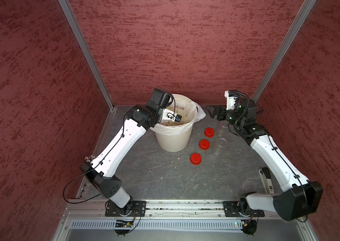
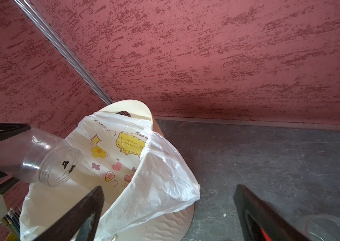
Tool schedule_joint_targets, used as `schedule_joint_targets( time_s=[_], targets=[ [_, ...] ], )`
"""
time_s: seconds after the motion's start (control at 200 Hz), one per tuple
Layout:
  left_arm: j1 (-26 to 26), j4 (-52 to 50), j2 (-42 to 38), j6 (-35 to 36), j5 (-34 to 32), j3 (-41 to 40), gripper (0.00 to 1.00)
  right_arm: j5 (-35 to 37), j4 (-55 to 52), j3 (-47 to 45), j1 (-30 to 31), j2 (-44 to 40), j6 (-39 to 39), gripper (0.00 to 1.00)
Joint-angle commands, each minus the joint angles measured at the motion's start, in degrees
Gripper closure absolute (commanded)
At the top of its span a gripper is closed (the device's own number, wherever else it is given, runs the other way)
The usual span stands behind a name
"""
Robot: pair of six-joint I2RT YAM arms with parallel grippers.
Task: Empty moldy tea leaves from jars
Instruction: Pour the moldy tea leaves from the jar into the trash bin, then place the jar at the center of the board.
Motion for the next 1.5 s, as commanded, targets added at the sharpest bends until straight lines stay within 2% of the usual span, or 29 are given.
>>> schedule_joint_targets(
  time_s=[0.0,0.11,0.205,0.431,0.566,0.967,1.493],
  targets=[
    [-0.25,3.26,-1.92,-0.01,1.28,0.67,0.37,-1.69,0.66,2.33,-0.36,-0.23,-0.95,0.01],
    [1.15,12.57,-5.79,0.74,3.5,-7.4,0.37,-5.58,0.34,3.29,-0.43,0.85,-1.1,0.01],
    [2.93,19.73,-9.11,-1.21,8.75,-12.46,0.36,-9.39,0.06,4.74,-0.24,1.98,-1.4,0.01],
    [5.62,28.19,-15.6,-14.47,22.89,-19.87,0.35,-18.5,1.07,7.63,2.1,2.89,-1.36,0.03],
    [8.04,32.05,-18.69,-21.56,30.3,-24.68,0.35,-19.63,1.06,8.87,4.62,3.84,-1.38,0.07],
    [10.85,35.52,-20.9,-25.03,36.97,-29.24,0.34,-18.44,1.09,13.28,11.34,9.29,-1.07,0.14],
    [11.94,34.84,-20.7,-24.56,37.94,-29.8,0.34,-20.89,1.89,19.01,13.4,15.03,-0.6,0.23]
  ],
)
